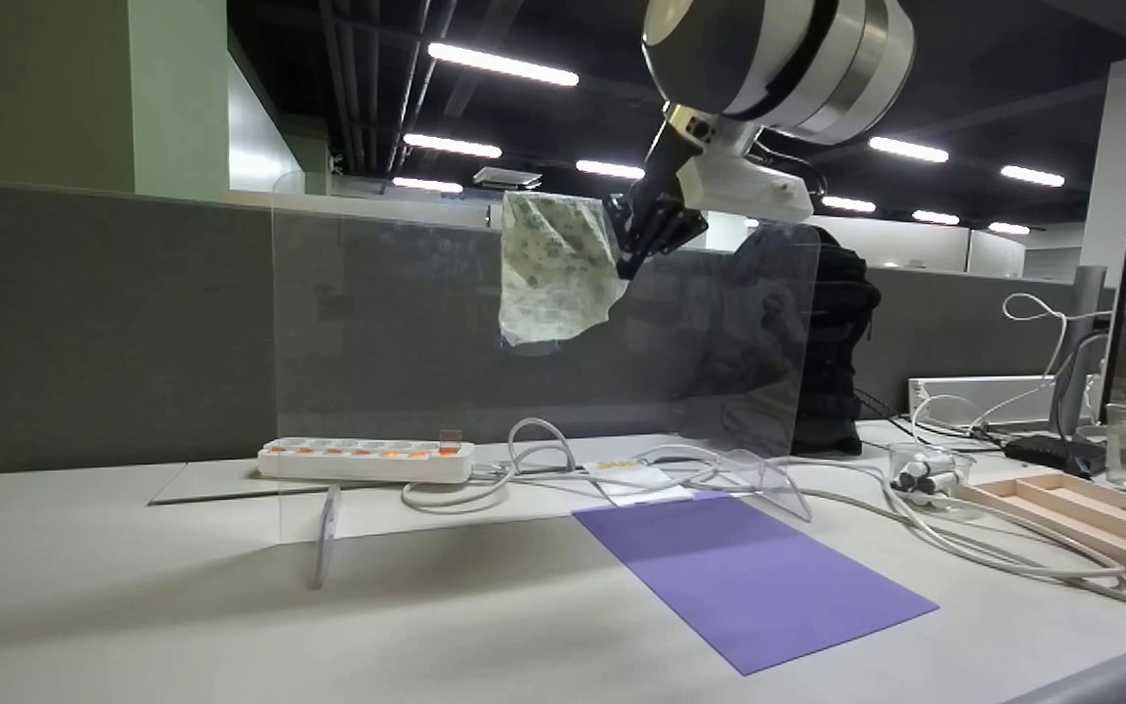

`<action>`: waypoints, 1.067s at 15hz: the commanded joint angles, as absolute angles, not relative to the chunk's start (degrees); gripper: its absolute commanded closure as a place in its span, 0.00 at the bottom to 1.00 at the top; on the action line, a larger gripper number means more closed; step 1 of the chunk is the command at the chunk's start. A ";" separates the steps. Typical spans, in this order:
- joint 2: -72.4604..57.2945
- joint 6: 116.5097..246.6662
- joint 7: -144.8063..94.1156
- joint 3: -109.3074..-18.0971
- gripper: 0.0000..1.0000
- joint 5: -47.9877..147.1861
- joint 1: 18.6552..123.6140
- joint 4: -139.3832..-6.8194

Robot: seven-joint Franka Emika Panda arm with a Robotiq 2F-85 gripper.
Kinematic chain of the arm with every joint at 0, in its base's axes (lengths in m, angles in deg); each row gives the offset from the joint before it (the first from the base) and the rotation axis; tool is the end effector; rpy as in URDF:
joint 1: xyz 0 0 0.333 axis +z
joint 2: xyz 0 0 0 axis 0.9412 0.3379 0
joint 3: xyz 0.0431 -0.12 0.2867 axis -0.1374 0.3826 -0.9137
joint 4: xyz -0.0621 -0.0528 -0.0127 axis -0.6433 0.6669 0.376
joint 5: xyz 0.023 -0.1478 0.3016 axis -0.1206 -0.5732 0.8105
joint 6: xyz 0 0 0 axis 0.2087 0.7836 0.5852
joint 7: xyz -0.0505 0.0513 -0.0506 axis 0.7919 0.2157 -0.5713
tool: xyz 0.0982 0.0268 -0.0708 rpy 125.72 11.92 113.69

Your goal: Remove the white cloth from the glass panel

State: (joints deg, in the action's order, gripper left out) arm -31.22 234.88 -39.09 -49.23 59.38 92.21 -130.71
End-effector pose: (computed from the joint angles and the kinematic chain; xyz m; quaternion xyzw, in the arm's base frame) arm 0.4550 0.0133 0.4150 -0.9244 -0.0380 -0.3792 0.0151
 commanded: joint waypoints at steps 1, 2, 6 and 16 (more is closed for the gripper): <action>-28.83 229.10 -38.73 -51.47 1.00 58.46 88.59 -131.50; -28.02 227.28 -38.05 -51.68 1.00 57.66 87.74 -131.74; -24.52 222.61 -35.86 -56.92 1.00 54.38 80.00 -132.57; -25.25 217.12 -30.48 -55.16 0.66 45.80 82.74 -135.21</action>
State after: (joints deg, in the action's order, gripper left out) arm -22.80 217.95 -33.56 -55.03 48.32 82.15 -133.98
